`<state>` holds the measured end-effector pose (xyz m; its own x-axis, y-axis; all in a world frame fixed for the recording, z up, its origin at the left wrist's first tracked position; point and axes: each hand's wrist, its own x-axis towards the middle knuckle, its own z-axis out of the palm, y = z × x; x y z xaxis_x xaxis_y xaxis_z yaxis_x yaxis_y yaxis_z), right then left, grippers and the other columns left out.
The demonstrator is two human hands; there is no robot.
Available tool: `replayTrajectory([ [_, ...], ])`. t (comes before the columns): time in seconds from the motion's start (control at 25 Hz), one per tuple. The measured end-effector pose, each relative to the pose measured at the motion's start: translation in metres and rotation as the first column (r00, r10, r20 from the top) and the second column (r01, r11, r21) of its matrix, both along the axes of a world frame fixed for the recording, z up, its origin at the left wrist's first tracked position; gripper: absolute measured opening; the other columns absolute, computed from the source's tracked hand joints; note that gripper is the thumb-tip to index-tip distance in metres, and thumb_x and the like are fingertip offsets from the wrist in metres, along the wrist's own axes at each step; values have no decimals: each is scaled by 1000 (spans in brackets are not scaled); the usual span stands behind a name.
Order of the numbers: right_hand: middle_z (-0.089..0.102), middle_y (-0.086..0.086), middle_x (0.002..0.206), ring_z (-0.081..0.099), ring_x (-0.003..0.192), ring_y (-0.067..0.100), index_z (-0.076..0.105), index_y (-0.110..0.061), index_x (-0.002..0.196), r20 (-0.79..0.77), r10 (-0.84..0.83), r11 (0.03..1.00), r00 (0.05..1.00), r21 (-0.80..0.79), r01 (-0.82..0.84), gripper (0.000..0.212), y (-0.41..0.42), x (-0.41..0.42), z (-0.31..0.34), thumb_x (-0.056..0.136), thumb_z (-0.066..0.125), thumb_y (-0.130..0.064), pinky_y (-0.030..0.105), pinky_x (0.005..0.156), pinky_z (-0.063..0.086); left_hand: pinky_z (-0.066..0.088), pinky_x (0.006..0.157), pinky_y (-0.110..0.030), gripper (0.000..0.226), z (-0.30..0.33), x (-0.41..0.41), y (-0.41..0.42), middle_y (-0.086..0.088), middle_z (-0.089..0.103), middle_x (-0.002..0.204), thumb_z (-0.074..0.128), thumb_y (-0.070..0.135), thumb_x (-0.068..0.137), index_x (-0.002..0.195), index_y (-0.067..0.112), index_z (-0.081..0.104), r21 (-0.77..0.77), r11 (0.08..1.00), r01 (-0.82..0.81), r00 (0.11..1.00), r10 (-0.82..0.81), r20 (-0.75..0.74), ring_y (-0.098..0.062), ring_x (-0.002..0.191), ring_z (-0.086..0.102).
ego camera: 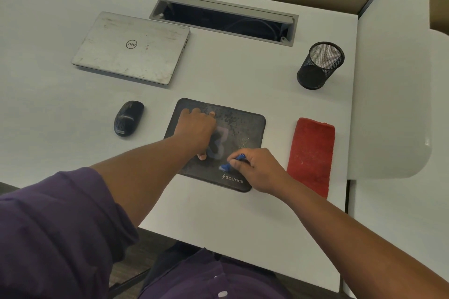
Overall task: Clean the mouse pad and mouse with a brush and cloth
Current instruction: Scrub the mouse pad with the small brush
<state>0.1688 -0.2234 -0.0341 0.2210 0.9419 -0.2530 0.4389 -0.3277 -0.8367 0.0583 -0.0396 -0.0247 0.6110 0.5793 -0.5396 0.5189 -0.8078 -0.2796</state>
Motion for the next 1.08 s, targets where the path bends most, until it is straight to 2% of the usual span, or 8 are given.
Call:
replayTrajectory([
  [0.12,74,-11,92,64,83,-2,76,-21,103,-49,-110,992,993,55,113,14,-1,-3,0,96,65,-20,8,71,44,39,93,-39,121,-1,-1,0,-1,65,119,93,55,50,149,15,34,-2,1000,7,1000,-7,5,-26,118,50],
  [0.24,68,-18,76,59,67,-6,75,-23,97,-8,15,999,1000,-28,-15,12,-2,-8,3,95,64,-23,9,59,40,39,93,-40,121,0,-1,0,-2,66,116,92,56,52,149,14,34,9,1000,7,1000,-7,8,-27,117,51],
  [0.36,69,-18,82,62,75,-2,75,-23,99,-12,-63,998,998,24,63,13,-4,-6,4,96,63,-21,10,64,43,38,92,-40,121,-1,-1,0,-1,66,115,92,56,51,149,15,35,6,1000,0,1000,0,10,-27,117,51],
  [0.6,73,-10,90,63,80,6,74,-20,96,102,-25,999,994,26,22,12,-14,2,9,96,62,-20,24,72,49,38,91,-39,119,0,-2,1,0,66,115,92,56,51,148,15,37,-1,1000,6,1000,-6,10,-26,117,50],
  [0.72,69,-18,78,63,74,1,71,-24,88,102,101,992,990,-90,-92,12,-16,3,11,95,62,-21,20,65,46,38,90,-39,118,1,-2,-1,-1,66,113,91,56,53,148,14,37,4,1000,8,1000,-8,10,-26,115,51],
  [0.88,73,-8,84,62,77,6,72,-19,90,134,26,1000,991,-15,-24,12,-16,1,8,95,61,-18,26,68,47,38,91,-40,115,0,-2,0,-1,65,116,91,56,53,147,15,38,-2,1000,13,1000,-13,8,-27,117,51],
  [1.0,67,-22,70,60,66,-3,72,-28,89,2,34,997,999,-76,-34,12,-18,-4,7,95,63,-23,17,60,41,39,91,-40,111,0,-2,0,-1,66,116,91,57,54,145,16,42,5,1000,21,1000,-21,5,-27,116,51],
  [1.08,63,-31,65,57,60,-7,74,-27,96,-68,-35,999,997,-10,35,12,-16,-9,8,96,64,-21,8,57,38,39,90,-39,111,-1,-2,0,-1,65,117,91,56,55,145,16,41,13,1000,26,1000,-27,3,-26,116,51],
])
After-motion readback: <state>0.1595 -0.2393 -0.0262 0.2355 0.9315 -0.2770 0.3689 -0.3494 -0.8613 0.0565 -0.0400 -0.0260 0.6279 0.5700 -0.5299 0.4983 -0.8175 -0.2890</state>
